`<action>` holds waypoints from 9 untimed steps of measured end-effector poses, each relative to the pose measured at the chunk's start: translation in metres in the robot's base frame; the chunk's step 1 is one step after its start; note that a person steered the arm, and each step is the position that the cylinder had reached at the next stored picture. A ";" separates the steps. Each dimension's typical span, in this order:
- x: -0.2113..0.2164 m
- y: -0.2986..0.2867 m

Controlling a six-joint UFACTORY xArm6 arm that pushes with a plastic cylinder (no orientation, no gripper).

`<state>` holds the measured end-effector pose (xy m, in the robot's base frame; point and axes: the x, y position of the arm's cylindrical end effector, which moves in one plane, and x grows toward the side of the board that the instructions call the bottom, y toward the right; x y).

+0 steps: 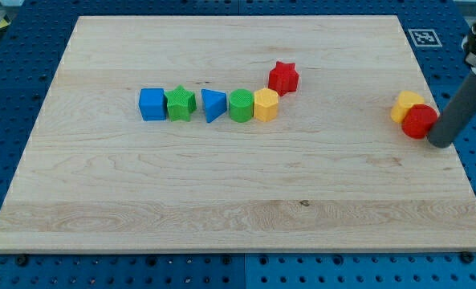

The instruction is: Slide the red circle along with yellow heart towards top right

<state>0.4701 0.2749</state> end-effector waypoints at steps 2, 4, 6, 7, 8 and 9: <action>-0.032 -0.022; -0.053 -0.043; -0.053 -0.059; -0.051 -0.058; -0.043 -0.069; -0.039 -0.087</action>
<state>0.4312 0.1880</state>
